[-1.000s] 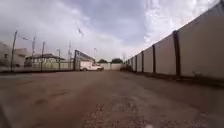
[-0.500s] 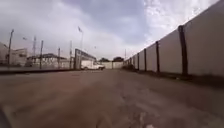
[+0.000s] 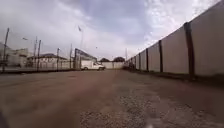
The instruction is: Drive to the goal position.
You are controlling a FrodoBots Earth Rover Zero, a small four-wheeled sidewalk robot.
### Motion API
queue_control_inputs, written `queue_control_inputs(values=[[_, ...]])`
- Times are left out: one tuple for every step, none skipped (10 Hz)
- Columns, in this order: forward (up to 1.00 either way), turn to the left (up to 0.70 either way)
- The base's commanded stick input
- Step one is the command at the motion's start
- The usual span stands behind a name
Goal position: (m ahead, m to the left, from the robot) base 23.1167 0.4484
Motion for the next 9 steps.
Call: queue_control_inputs(values=[[1.0,0.0],[1.0,0.0],[1.0,0.0],[1.0,0.0],[1.0,0.0],[1.0,0.0],[1.0,0.0],[1.0,0.0],[1.0,0.0]])
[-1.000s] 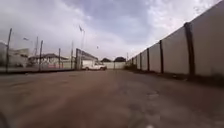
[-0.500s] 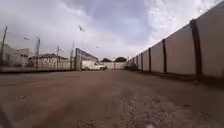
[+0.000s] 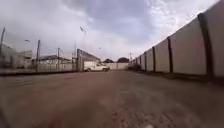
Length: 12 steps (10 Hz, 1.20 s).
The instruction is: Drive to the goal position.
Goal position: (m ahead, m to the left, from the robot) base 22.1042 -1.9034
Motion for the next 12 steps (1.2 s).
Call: queue_control_inputs(values=[[1.0,0.0],[1.0,0.0],[1.0,0.0],[1.0,0.0],[1.0,0.0],[1.0,0.0],[1.0,0.0],[1.0,0.0],[1.0,0.0],[1.0,0.0],[1.0,-0.11],[1.0,-0.25]])
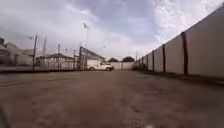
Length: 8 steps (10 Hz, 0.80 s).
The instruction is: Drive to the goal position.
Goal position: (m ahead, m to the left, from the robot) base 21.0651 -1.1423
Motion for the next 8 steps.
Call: queue_control_inputs(values=[[1.0,-0.4],[1.0,-0.4],[1.0,-0.26],[1.0,-0.01],[1.0,0.0],[1.0,0.0],[1.0,0.0],[1.0,0.0]])
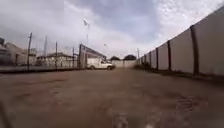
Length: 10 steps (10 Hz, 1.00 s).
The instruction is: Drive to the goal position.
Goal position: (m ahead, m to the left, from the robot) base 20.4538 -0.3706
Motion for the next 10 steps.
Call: queue_control_inputs(values=[[1.0,0.0],[1.0,0.0],[1.0,0.0],[1.0,0.0],[1.0,0.0],[1.0,0.0],[1.0,0.0],[1.0,0.0],[1.0,0.0],[1.0,0.0]])
